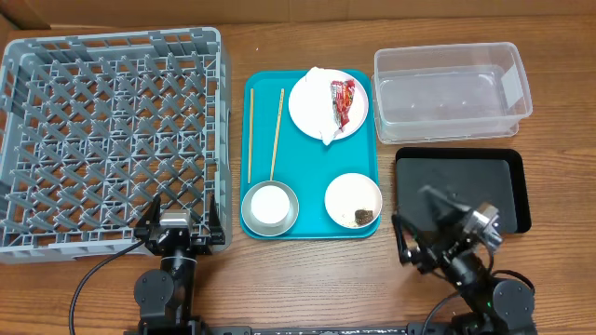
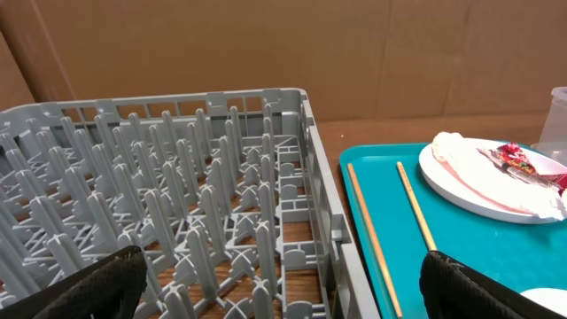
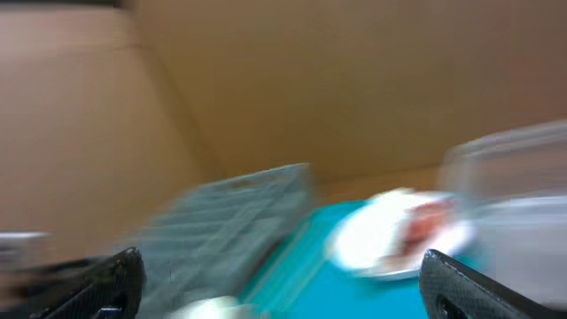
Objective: Sort waste into correct bins and load items into the dishwasher
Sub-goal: 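Move the left gripper over the tray toward the chopsticks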
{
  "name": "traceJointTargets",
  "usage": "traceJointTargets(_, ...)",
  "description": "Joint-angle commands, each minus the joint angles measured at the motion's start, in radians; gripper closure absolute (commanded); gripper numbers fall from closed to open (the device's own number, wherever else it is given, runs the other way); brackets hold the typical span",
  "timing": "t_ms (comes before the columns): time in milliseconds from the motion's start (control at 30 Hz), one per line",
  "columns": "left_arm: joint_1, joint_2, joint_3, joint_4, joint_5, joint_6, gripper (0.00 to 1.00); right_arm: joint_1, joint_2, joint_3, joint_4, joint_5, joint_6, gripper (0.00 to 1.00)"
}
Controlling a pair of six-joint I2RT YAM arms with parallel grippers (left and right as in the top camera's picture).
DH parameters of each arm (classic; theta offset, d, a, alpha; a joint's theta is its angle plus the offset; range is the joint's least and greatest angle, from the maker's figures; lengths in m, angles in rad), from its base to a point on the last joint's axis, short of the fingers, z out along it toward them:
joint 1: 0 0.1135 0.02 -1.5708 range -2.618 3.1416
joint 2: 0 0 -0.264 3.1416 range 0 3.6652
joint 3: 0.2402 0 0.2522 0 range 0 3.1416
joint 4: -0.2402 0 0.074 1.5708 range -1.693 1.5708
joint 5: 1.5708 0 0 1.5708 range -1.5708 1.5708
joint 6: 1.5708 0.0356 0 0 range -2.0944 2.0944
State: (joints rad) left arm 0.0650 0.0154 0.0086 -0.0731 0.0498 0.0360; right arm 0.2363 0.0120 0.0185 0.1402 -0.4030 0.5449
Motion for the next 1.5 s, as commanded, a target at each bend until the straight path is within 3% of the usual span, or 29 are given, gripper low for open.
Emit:
traceJointTargets(0, -0.007, -0.01, -0.003, 0.005, 0.065, -0.021, 0.0, 0.0, -0.009, -0.011, 0.074, -0.174, 0.354, 0.0)
traceJointTargets(133, -0.006, -0.01, -0.003, 0.056, 0.174, -0.103, 0.0, 0.0, -0.009, -0.01, 0.335, -0.1, 0.345, 0.0)
traceJointTargets(200, -0.007, -0.01, -0.003, 0.156, 0.298, -0.162, 0.0, -0.002, -0.009, 0.007, 0.455, 0.028, 0.341, 0.0)
traceJointTargets(267, -0.006, -0.01, -0.003, 0.363, 0.451, -0.174, 0.0, -0.002, -0.009, 0.064, 0.423, 0.098, 0.249, 0.0)
traceJointTargets(333, -0.006, -0.01, -0.001, 0.531, 0.494, -0.175, 0.0, -0.002, -0.009, 0.125, 0.319, 0.148, 0.138, 0.0)
traceJointTargets(433, -0.006, -0.007, 0.066, 0.583, 0.494, -0.201, 0.0, -0.002, -0.009, 0.212, 0.153, 0.282, 0.043, 0.0)
traceJointTargets(500, -0.006, 0.027, 0.18, 0.488, 0.494, -0.187, 0.0, -0.002, -0.009, 0.278, 0.036, 0.418, -0.051, 0.0)
traceJointTargets(600, -0.006, 0.226, 0.503, 0.257, 0.526, -0.041, 0.0, -0.002, -0.009, 0.338, -0.084, 0.633, -0.079, 0.0)
traceJointTargets(700, -0.006, 0.597, 0.997, -0.237, 0.597, 0.089, 0.0, -0.002, -0.009, 0.358, -0.181, 0.733, -0.079, 0.0)
traceJointTargets(767, -0.006, 0.937, 1.45, -0.729, 0.679, 0.17, 0.0, -0.002, -0.007, 0.358, -0.272, 0.732, -0.073, 0.0)
traceJointTargets(867, -0.006, 1.147, 1.731, -0.979, 0.816, 0.15, 0.0, -0.002, 0.002, 0.37, -0.366, 0.732, -0.07, 0.0)
traceJointTargets(933, -0.008, 1.248, 1.85, -1.049, 0.877, 0.146, 0.0, -0.002, 0.019, 0.385, -0.428, 0.732, -0.07, 0.0)
traceJointTargets(1033, -0.047, 1.347, 1.96, -1.121, 0.785, 0.141, 0.0, -0.002, 0.068, 0.409, -0.478, 0.731, -0.071, 0.0)
traceJointTargets(1267, -0.383, 1.483, 2.032, -1.169, 0.061, -0.019, 0.0, -0.002, 0.399, 0.594, -0.589, 0.577, -0.146, 0.0)
traceJointTargets(1367, -0.459, 1.519, 2.032, -1.165, -0.021, -0.017, 0.0, -0.002, 0.552, 0.718, -0.683, 0.539, -0.157, 0.0)
traceJointTargets(1467, -0.497, 1.551, 2.031, -1.174, 0.028, -0.018, 0.0, -0.002, 0.652, 0.814, -0.762, 0.54, -0.156, 0.0)
